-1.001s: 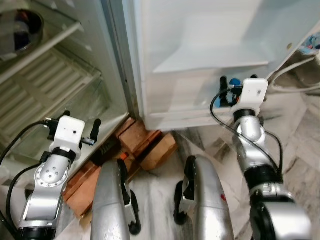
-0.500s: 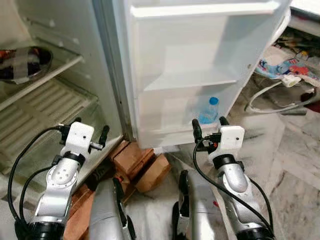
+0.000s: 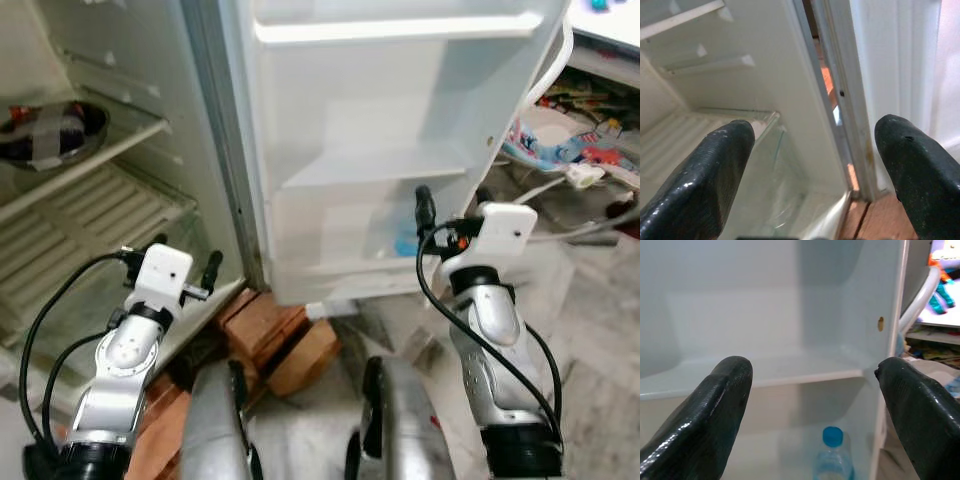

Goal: Restocking fridge

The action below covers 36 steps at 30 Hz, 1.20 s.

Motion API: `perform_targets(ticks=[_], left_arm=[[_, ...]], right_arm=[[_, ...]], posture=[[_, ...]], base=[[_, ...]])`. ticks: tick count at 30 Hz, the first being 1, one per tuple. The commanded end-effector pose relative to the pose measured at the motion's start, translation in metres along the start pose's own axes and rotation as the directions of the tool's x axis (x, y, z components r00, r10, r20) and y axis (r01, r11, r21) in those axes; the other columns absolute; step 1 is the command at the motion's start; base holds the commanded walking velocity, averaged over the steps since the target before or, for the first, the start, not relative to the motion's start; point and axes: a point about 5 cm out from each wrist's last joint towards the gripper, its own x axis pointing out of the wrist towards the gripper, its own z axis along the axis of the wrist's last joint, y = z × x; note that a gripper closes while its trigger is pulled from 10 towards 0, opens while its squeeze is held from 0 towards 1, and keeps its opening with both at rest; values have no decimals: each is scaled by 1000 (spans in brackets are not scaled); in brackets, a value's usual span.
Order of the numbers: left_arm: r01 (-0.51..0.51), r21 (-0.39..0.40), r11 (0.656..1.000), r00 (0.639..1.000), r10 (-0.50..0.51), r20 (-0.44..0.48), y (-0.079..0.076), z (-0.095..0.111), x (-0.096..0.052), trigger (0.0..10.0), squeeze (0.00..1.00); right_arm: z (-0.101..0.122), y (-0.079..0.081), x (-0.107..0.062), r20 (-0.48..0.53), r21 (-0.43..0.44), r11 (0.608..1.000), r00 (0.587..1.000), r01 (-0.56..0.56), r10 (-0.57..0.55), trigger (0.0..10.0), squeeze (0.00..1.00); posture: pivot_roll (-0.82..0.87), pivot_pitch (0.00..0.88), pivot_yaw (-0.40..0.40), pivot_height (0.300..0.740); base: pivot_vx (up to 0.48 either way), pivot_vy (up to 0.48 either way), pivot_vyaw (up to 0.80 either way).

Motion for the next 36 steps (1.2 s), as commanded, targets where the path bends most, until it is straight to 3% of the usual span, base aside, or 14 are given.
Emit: perform_targets(ticks=[1,6,9,16,19,30,36], left_arm=[[-1,18,1000,1000,0,14,-3,0,-2,10000,0],[21,-32,999,1000,-21,-14,-22,-9,-10,10000,0],[-14,-31,999,1000,14,-15,-25,-12,-8,10000,0],[-201,-59,978,980,200,-9,-4,-4,4,10000,0],[-207,-53,977,978,208,9,0,1,5,10000,0],[-233,-41,972,972,234,22,9,4,6,10000,0],[-195,-40,980,980,196,25,2,5,13,10000,0]], right_arm=[[-7,-1,-2,-40,5,1000,999,0,0,10000,0],[-19,-4,-8,-84,6,1000,996,14,-14,10000,0],[-23,-5,-13,-96,1,1000,995,24,-24,10000,0],[-19,-10,-6,-84,0,1000,996,26,-26,10000,0],[-18,-12,-2,-86,16,999,996,30,-29,10000,0],[-14,-20,-2,-90,1,999,995,41,-41,10000,0],[-20,-30,-5,-146,1,990,979,143,-141,10000,0]], posture=[[41,0,-101,622],[36,0,-98,652],[29,0,-90,672],[41,0,-94,722],[51,0,-100,740],[18,0,-101,740],[-9,0,-98,740]], base=[[0,0,0],[0,0,0],[0,0,0],[0,0,0],[0,0,0],[0,0,0],[0,0,0]])
